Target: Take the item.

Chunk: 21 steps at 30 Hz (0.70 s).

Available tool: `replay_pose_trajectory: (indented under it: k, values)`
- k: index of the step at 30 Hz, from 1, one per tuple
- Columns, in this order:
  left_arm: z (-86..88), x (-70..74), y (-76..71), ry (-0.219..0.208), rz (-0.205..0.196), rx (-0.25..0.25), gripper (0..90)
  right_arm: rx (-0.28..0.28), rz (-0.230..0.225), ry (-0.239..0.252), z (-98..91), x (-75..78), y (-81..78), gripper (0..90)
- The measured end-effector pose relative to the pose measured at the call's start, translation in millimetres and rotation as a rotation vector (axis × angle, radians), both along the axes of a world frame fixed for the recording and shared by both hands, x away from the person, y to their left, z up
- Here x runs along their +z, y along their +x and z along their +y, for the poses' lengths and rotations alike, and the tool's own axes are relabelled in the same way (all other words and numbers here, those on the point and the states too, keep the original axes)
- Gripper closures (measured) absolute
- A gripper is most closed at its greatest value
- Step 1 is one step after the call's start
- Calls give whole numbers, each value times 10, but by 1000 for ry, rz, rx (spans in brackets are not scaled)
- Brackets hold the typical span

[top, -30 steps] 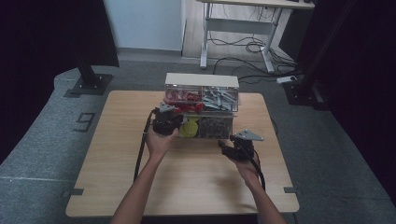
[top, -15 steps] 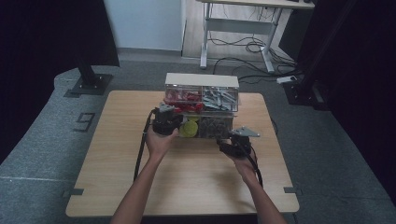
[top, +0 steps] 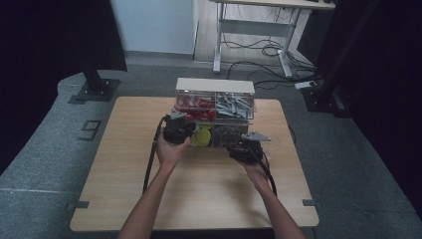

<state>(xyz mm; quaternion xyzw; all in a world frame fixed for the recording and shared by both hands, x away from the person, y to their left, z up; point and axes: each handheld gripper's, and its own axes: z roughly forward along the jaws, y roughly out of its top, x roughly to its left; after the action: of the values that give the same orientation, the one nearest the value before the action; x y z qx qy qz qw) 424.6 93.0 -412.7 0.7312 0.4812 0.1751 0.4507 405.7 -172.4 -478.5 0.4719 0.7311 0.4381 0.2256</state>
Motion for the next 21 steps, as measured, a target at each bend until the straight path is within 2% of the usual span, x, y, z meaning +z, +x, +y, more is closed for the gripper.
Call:
replay_pose_trajectory:
  k: [5, 8, 21]
  values:
    - [0, 0, 2, -3, 1, 0, 900, 4, -10, -23, 53, -11, 41, 384]
    - [0, 0, 0, -5, 2, -1, 900, 2, 4, -16, 71, -7, 80, 379]
    - [8, 5, 3, -8, 4, -2, 900, 4, 4, -24, 158, -12, 168, 374]
